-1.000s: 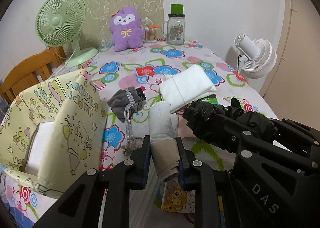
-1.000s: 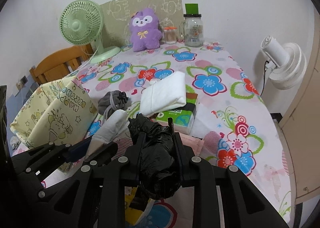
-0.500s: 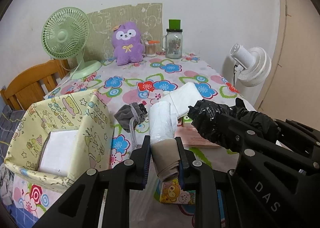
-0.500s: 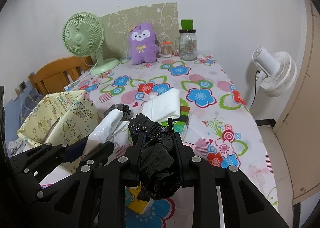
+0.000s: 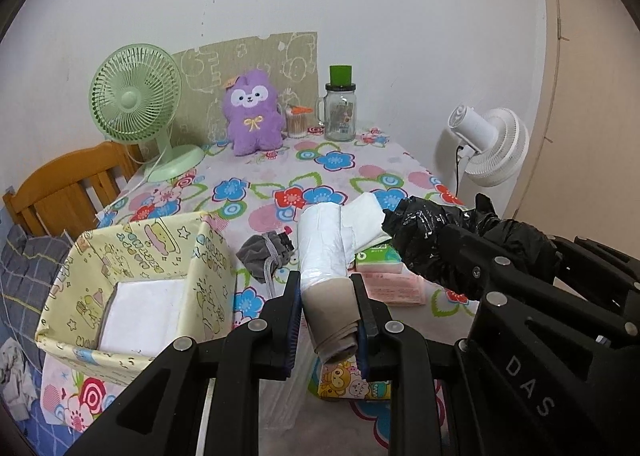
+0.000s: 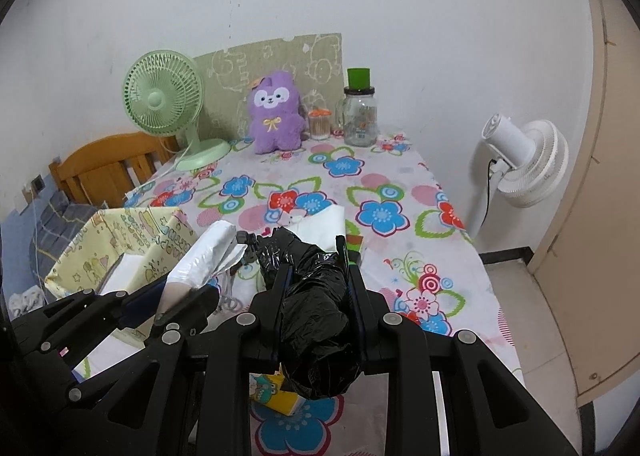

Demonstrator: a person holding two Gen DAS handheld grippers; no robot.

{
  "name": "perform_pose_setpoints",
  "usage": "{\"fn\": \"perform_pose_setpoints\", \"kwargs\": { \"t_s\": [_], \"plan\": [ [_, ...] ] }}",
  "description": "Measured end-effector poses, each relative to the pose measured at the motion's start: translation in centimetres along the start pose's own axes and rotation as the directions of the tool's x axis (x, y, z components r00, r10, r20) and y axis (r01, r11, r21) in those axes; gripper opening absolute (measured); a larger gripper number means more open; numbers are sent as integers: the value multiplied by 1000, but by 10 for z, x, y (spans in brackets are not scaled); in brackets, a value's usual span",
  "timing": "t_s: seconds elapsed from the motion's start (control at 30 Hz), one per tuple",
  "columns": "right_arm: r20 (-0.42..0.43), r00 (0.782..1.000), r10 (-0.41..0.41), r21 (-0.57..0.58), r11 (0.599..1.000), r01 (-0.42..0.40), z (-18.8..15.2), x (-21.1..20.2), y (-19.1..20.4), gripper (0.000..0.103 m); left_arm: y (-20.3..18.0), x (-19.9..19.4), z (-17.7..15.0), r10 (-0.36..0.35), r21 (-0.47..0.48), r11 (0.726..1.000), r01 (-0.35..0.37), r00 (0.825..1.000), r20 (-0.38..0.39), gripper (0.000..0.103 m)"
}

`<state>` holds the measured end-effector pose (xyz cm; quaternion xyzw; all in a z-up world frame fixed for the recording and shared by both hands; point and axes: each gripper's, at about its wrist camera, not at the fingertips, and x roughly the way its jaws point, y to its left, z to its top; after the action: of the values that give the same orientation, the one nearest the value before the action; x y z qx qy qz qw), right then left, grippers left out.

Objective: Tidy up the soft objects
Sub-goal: 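Lift and carry the beige roll and black umbrella over the fabric box with both tools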

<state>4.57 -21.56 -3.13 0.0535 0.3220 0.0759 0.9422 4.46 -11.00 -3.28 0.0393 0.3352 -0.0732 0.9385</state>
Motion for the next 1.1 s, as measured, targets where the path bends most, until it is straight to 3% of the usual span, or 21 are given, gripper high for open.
{"fn": "perform_pose_setpoints", "kwargs": {
  "t_s": [0.53,1.1],
  "plan": [
    [38,999,-29,-16,999,30,18,-26,21,29,17,-25,13,3,10,1000,-3,999,34,21],
    [29,998,-55,-47,997,56,31,-16,68,29,64,-22,18,14,16,1000,-14,1000,22,21]
  ]
}}
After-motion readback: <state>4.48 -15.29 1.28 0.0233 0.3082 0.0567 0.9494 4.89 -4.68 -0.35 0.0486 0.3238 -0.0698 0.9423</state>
